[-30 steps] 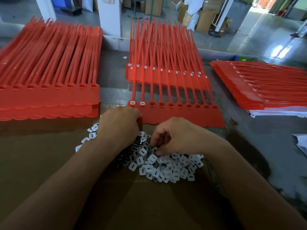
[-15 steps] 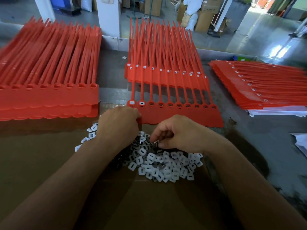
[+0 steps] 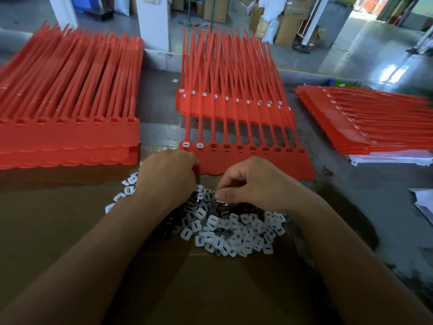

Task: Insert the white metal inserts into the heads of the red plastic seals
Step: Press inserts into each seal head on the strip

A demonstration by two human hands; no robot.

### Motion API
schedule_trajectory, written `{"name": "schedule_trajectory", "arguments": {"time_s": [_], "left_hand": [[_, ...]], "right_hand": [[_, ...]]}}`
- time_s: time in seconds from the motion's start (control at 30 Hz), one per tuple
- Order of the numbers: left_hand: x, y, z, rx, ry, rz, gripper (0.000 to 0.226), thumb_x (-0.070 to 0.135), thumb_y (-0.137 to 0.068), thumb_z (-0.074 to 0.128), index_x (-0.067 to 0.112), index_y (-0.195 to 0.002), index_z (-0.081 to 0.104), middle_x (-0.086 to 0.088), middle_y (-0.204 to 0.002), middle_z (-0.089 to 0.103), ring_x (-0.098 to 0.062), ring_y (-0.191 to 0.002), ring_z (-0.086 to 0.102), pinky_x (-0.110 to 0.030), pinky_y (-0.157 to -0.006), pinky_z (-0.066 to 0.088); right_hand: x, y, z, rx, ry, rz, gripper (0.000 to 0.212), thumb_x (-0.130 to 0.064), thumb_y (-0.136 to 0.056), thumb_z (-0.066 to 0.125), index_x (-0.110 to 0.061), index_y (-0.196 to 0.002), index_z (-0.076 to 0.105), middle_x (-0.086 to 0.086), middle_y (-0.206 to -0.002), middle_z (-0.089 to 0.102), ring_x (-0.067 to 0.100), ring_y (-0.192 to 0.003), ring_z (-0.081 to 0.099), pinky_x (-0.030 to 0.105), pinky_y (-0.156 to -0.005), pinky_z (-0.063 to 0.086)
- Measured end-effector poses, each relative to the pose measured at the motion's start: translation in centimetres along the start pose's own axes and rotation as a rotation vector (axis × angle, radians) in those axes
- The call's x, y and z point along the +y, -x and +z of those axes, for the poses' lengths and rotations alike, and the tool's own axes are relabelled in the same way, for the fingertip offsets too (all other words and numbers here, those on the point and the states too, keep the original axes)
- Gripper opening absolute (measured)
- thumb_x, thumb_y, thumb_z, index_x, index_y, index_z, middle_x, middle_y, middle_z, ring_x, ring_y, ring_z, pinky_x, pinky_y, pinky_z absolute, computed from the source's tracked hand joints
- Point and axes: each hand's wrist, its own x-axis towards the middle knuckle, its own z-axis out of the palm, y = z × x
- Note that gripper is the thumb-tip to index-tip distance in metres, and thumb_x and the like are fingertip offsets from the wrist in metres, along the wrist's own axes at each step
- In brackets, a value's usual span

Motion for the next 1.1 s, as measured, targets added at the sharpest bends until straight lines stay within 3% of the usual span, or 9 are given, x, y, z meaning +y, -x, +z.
{"name": "schedule_trajectory", "arguments": {"time_s": [0.17, 0.3, 0.43, 0.57, 0.67, 0.77, 0.87, 1.1], "left_hand": [[0.0, 0.0, 0.1, 0.000, 0.011, -0.004, 0.034, 0.013, -0.088, 0.041, 0.023, -0.112, 0.063, 0.002, -0.118, 0.062, -0.019, -0.105, 0.057, -0.032, -0.083, 0.045], [-0.2, 0.0, 0.2, 0.019, 0.010, 0.014, 0.033, 0.012, -0.087, 0.041, 0.022, -0.110, 0.064, 0.002, -0.116, 0.063, -0.019, -0.103, 0.058, -0.032, -0.083, 0.045], [-0.2, 0.1, 0.3, 0.031, 0.008, 0.034, 0.032, 0.014, -0.088, 0.043, 0.022, -0.108, 0.065, 0.003, -0.114, 0.064, -0.019, -0.102, 0.059, -0.031, -0.082, 0.046], [-0.2, 0.0, 0.3, 0.032, 0.003, 0.035, 0.030, 0.015, -0.087, 0.042, 0.021, -0.106, 0.065, 0.002, -0.107, 0.065, -0.019, -0.095, 0.060, -0.030, -0.077, 0.046], [-0.2, 0.0, 0.3, 0.032, -0.003, 0.037, 0.028, 0.016, -0.087, 0.043, 0.021, -0.104, 0.065, 0.002, -0.105, 0.065, -0.019, -0.093, 0.060, -0.029, -0.074, 0.045], [-0.2, 0.1, 0.3, 0.029, 0.000, 0.039, 0.028, 0.017, -0.087, 0.042, 0.022, -0.104, 0.065, 0.002, -0.106, 0.065, -0.019, -0.093, 0.060, -0.029, -0.075, 0.046], [-0.2, 0.1, 0.3, 0.027, 0.006, 0.040, 0.028, 0.017, -0.088, 0.043, 0.022, -0.103, 0.065, 0.002, -0.105, 0.065, -0.019, -0.092, 0.060, -0.029, -0.075, 0.046], [-0.2, 0.0, 0.3, 0.028, 0.005, 0.043, 0.028, 0.018, -0.090, 0.042, 0.022, -0.105, 0.065, 0.003, -0.107, 0.064, -0.018, -0.093, 0.060, -0.028, -0.073, 0.044]], "right_hand": [[0.2, -0.9, -1.1, 0.175, 0.017, 0.019, 0.018, -0.017, -0.082, 0.068, -0.034, -0.079, 0.062, -0.015, -0.076, 0.067, -0.007, -0.073, 0.062, 0.008, -0.066, 0.045], [0.9, -2.7, -1.8, 0.312, -0.079, 0.087, 0.016, -0.010, -0.084, 0.066, -0.025, -0.077, 0.063, -0.006, -0.074, 0.069, -0.001, -0.062, 0.064, 0.009, -0.056, 0.048], [1.6, -4.5, -1.9, 0.335, -0.037, 0.142, 0.016, -0.010, -0.085, 0.063, -0.023, -0.076, 0.063, -0.004, -0.074, 0.068, 0.001, -0.064, 0.063, 0.013, -0.057, 0.045], [1.6, -6.0, -1.8, 0.377, 0.029, 0.141, 0.014, -0.014, -0.084, 0.066, -0.024, -0.075, 0.067, -0.014, -0.075, 0.059, 0.002, -0.075, 0.054, 0.012, -0.062, 0.038], [1.4, -7.2, -1.5, 0.387, 0.035, 0.168, 0.009, -0.014, -0.085, 0.064, -0.015, -0.088, 0.072, -0.003, -0.088, 0.066, 0.009, -0.083, 0.055, 0.021, -0.072, 0.041], [1.1, -8.1, -1.0, 0.379, 0.084, 0.187, 0.011, -0.017, -0.086, 0.063, -0.017, -0.089, 0.073, -0.001, -0.091, 0.066, 0.014, -0.090, 0.057, 0.028, -0.079, 0.044], [1.2, -8.6, -0.8, 0.375, 0.101, 0.200, 0.011, -0.019, -0.086, 0.063, -0.018, -0.089, 0.073, 0.000, -0.096, 0.067, 0.010, -0.086, 0.054, 0.022, -0.071, 0.040], [1.4, -8.7, -1.2, 0.350, 0.125, 0.201, 0.014, -0.017, -0.086, 0.062, -0.015, -0.096, 0.073, 0.002, -0.106, 0.067, 0.009, -0.089, 0.054, 0.022, -0.074, 0.039]]}}
